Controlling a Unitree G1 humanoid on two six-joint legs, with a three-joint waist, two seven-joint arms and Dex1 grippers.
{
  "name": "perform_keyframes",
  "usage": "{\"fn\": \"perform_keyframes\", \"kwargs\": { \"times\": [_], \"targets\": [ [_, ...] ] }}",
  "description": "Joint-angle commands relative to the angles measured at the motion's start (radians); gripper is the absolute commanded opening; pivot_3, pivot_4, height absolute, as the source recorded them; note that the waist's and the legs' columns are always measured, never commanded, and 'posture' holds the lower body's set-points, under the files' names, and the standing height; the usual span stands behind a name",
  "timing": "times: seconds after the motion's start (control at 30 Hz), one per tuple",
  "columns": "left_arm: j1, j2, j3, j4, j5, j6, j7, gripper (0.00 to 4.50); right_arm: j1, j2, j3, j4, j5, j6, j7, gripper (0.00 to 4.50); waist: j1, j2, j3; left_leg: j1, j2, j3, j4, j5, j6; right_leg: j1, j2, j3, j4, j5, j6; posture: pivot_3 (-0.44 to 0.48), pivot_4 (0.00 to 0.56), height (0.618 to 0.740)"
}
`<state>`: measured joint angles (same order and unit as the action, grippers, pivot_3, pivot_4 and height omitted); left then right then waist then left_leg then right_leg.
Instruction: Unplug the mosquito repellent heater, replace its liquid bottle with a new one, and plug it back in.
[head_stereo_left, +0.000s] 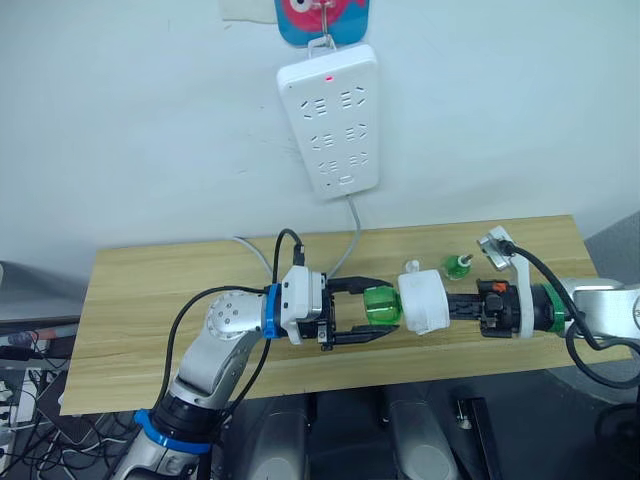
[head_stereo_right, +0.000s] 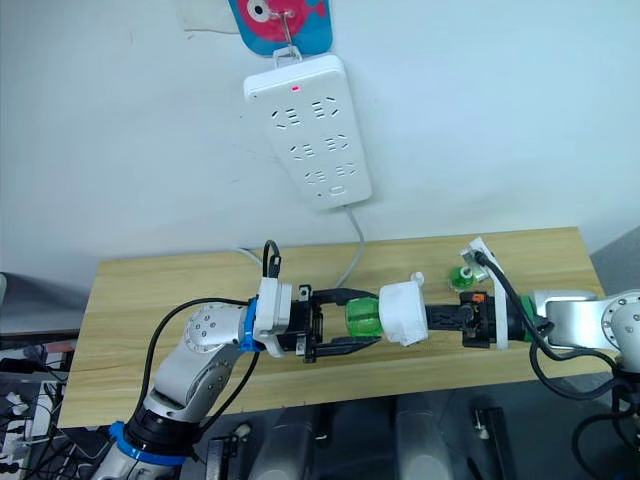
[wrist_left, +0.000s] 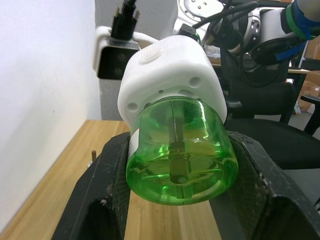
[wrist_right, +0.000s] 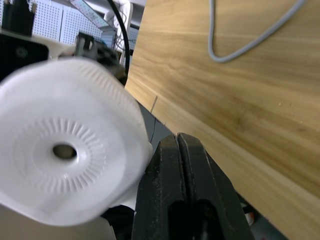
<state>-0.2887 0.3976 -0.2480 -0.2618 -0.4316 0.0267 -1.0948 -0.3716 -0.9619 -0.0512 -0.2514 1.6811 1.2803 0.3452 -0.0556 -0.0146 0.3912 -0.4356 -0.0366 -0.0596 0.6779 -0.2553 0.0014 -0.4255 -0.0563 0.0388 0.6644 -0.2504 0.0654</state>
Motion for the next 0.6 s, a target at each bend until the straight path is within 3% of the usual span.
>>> {"fn": "perform_keyframes", "kwargs": {
  "times": [0.03, 0.23, 0.6],
  "targets": [
    [-0.011, -0.009, 0.032, 0.018, 0.021, -0.009, 0.049, 2.25, 0.010, 0.011, 0.040, -0.111, 0.107, 0.017, 0.028, 0.06, 0.000, 0.000, 0.000, 0.000, 0.000, 0.000, 0.000, 0.000, 0.000, 0.000, 0.000, 0.000, 0.000, 0.000, 0.000, -0.059, 0.367, 0.740],
    [-0.008, -0.007, 0.037, 0.000, 0.013, -0.018, 0.049, 2.25, 0.012, 0.020, 0.021, -0.022, -0.074, -0.019, -0.020, 0.06, 0.000, 0.000, 0.000, 0.000, 0.000, 0.000, 0.000, 0.000, 0.000, 0.000, 0.000, 0.000, 0.000, 0.000, 0.000, -0.062, 0.364, 0.740],
    [0.001, -0.009, 0.032, -0.006, 0.010, -0.015, 0.050, 2.25, 0.021, 0.034, -0.020, -0.022, -0.104, -0.003, -0.001, 0.06, 0.000, 0.000, 0.000, 0.000, 0.000, 0.000, 0.000, 0.000, 0.000, 0.000, 0.000, 0.000, 0.000, 0.000, 0.000, -0.071, 0.351, 0.740]
  ]
}}
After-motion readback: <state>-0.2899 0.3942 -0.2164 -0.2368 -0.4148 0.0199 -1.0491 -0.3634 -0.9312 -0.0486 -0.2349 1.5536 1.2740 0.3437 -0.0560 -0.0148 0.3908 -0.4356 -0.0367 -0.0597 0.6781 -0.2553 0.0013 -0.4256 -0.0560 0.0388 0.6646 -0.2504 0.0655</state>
